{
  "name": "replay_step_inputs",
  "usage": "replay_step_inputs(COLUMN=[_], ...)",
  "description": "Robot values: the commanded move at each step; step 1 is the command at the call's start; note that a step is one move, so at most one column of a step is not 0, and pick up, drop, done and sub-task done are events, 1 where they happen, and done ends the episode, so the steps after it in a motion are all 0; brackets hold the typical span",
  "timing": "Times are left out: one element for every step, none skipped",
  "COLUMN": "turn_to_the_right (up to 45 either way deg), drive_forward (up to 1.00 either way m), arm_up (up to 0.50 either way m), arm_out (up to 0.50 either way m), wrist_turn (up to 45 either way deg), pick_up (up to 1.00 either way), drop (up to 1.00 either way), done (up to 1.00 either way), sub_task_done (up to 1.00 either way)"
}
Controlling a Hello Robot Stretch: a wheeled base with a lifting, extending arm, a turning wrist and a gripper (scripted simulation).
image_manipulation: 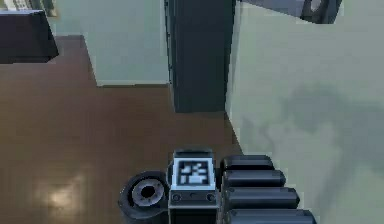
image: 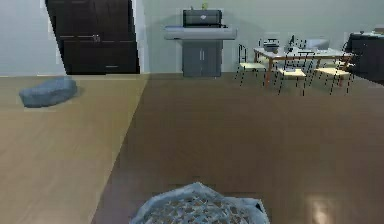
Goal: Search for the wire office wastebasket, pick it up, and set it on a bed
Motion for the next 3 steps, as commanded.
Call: replay_step_inputs(turn_to_the_right=[-45.0,-45.0,-12.0], drive_forward=[0.0,0.0,0.0], arm_up=[0.0,0.0,0.0], arm_out=[0.0,0.0,0.0], wrist_turn=[0.0,0.0,0.0], pick_up=[0.0,0.0,0.0], drop=[0.0,0.0,0.0], done=[0.0,0.0,0.0], sub_task_done=[0.0,0.0,0.0])
